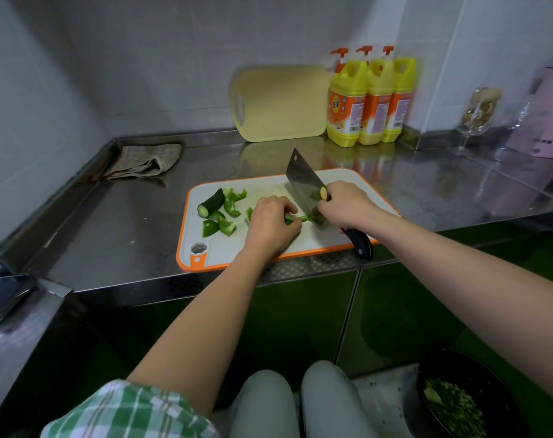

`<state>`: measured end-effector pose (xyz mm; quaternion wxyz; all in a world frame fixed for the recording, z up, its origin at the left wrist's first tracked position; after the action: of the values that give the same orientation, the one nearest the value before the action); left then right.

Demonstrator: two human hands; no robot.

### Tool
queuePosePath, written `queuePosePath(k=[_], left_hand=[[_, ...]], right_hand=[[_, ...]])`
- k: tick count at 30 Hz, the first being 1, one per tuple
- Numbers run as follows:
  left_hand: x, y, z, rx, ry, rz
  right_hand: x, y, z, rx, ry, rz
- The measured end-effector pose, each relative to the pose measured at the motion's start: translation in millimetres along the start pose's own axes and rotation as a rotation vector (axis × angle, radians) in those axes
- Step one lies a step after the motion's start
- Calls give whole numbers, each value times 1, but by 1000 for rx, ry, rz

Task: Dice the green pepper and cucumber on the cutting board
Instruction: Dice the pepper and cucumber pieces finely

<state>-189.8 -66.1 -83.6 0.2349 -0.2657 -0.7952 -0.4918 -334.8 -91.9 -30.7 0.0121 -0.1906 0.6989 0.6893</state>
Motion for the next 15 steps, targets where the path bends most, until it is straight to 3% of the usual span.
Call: queuePosePath(k=[3,8,15], left_hand=[[0,0,1,15,4,-19],[0,0,2,18,-4,-23],[-1,0,1,20,9,-24]], right_hand=[[-3,13,5,-59,7,-40],[-14,21,15,-213,13,115],[-13,-1,4,-81,-8,105]])
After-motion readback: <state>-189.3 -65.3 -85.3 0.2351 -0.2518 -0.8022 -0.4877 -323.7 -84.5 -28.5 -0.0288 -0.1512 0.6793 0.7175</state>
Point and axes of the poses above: each hand's wrist, its own z-axis away from the middle knuckle, its own y-axis out of the back of the hand, x = y × z, the point moved 2 cm from there along -z, towards the middle knuckle, and after that the axes turned 11 degrees about z, right-handed, at the moved point
